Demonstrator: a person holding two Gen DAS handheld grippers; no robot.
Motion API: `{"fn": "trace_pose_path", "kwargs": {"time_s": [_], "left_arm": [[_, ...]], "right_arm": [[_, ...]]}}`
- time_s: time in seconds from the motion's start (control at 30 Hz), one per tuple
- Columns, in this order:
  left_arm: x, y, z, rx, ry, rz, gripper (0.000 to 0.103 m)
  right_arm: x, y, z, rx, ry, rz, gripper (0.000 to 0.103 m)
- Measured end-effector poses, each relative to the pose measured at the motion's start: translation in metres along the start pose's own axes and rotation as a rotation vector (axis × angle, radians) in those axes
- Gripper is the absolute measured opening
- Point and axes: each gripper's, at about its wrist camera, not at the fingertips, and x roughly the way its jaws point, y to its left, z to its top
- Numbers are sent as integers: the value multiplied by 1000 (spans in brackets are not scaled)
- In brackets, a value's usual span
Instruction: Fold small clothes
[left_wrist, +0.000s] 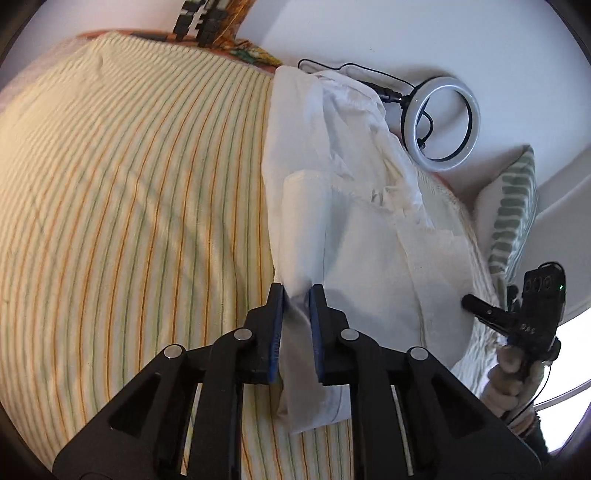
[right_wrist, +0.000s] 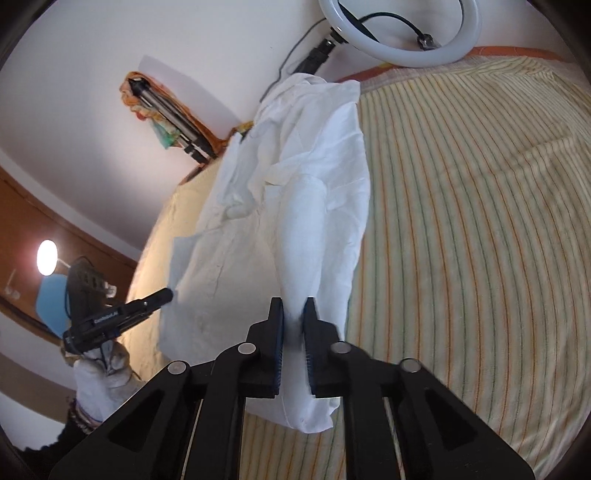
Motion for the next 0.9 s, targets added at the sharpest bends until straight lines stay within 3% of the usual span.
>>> {"fn": "trace_pose_path", "kwargs": {"time_s": [0.1,0.17,0.23,0.3,0.47,0.6,0.7,0.9], "left_arm": [[-16,-12,4,50,-49,56,12],[-31,-18,7,66,-105,86,12],[-41,-29,10,84,-132,57,12],[-43,-47,10,119,-140,11,12],[-11,-96,2,177,-51,-108,12],[16,-133,-7,245,0,-131,12],[30,-154,-13,282,34,-158,12],[65,-165,-18,293,83,-133,12]], "right_arm": [[-17,-5,-1,-3,-33,43,14],[-30,-6,-5,-46,-47,40,20],[-38,-9,-13,-81,-34,68,31],[-40,-10,-23,-123,-20,80,31],[-30,1,-42,-248,37,53,31],[-21,7,-44,-325,51,8,31],[-21,3,-41,-335,41,26,31],[-16,4,-38,-403,45,57,31]]}}
